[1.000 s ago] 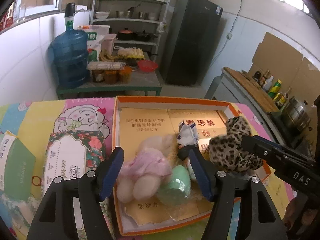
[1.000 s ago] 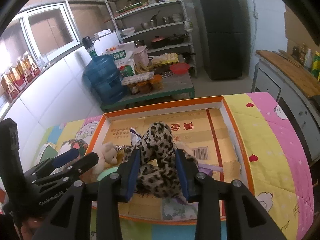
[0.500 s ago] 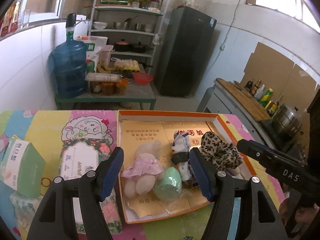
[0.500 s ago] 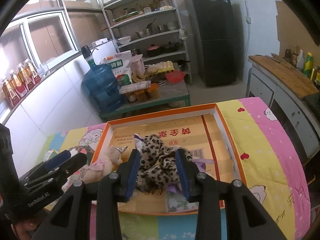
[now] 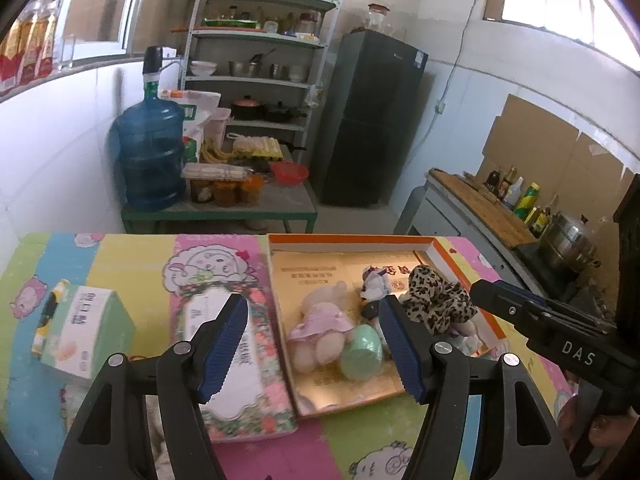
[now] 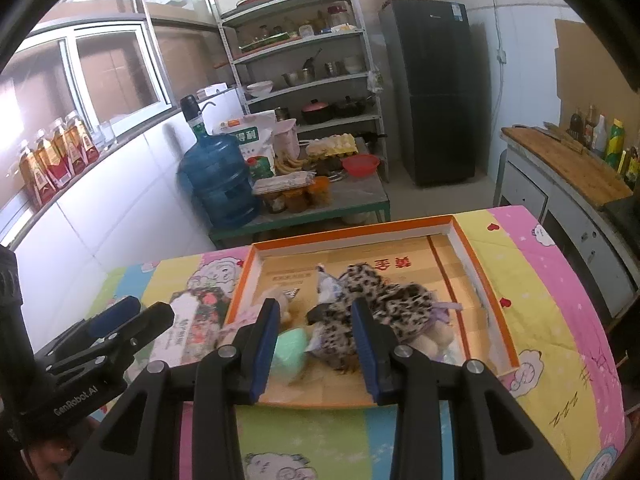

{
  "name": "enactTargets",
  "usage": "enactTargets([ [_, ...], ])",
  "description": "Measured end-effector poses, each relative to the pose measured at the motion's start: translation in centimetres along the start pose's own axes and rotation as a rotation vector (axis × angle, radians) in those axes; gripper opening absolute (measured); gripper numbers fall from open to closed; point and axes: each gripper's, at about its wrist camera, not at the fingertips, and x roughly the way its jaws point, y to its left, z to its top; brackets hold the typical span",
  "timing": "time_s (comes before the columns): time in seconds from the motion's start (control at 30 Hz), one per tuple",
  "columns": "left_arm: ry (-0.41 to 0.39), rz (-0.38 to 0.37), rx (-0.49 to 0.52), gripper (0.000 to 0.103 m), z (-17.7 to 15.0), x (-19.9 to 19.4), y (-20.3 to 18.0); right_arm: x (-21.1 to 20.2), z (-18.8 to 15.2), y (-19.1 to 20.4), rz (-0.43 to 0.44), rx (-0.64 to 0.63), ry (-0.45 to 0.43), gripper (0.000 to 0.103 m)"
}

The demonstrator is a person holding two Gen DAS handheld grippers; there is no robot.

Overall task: Organize soft objects
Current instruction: 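Move both tools back toward the remaining items on the sheet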

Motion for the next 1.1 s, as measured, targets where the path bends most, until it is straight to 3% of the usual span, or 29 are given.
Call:
enactTargets([
  [0.47, -0.042, -0.003, -0.006, 0.070, -0.9, -6.4, 5.7, -3.2, -2.0, 7.5, -0.003, -0.050, -0.027, 0.037],
  [1.1, -0.077, 0.134, -0.105, 0.070, -4.2, -13.2, 17.4, -2.7, -5.8, 18.1, 0.077, -0.143, 0.022, 0.037],
])
